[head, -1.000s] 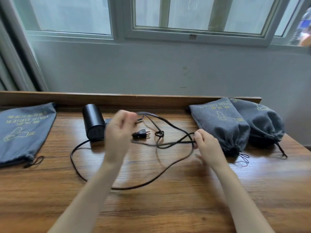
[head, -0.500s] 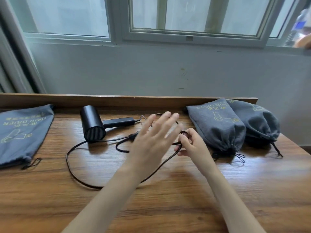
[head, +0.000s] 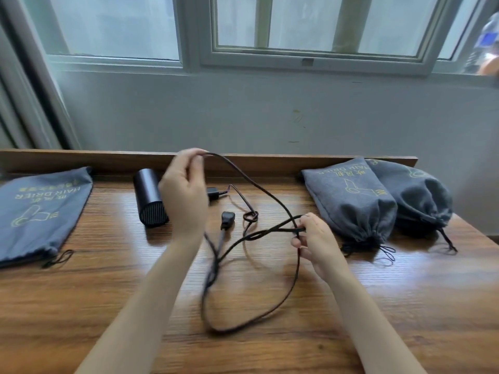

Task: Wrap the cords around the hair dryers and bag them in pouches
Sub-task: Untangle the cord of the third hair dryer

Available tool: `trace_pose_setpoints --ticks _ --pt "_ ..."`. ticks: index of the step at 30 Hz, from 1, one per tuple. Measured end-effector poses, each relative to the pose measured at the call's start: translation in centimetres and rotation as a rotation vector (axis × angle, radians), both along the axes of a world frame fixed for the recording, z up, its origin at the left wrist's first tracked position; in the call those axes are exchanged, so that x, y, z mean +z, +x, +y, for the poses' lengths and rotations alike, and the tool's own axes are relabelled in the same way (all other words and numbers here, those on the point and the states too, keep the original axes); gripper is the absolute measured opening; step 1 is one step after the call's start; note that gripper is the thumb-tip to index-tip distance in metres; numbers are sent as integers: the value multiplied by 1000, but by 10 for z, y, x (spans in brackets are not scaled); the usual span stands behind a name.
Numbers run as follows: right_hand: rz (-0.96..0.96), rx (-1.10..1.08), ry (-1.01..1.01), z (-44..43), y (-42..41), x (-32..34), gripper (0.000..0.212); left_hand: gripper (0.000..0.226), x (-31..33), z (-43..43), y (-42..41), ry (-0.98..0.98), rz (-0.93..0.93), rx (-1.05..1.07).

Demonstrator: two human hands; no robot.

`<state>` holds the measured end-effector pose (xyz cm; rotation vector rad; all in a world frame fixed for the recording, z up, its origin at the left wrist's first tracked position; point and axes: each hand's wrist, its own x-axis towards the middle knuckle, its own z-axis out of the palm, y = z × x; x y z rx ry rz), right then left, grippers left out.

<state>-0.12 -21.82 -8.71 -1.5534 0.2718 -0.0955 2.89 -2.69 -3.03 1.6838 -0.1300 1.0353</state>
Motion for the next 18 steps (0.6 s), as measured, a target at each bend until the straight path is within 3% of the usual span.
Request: trace_pose_setpoints --ticks 3,8,11,13,16,18 --pt "-54 -57 -44 -5 1 1 26 23 3 19 4 51 5 115" --pt "-296 -64 -197 1 1 -6 29 43 -24 11 11 862 99 451" --pt "-391 -5 -367 5 2 -13 27 53 -31 -17 4 1107 -100 100" --pt "-421 38 -421 6 1 -14 25 43 -38 -37 -5 1253 -184 -128" --pt "-403 62 -391 5 1 -14 27 8 -47 -44 -4 1228 -159 -178" --pt "-367 5 -315 3 3 -12 29 19 -44 -37 -2 1052 -124 -88"
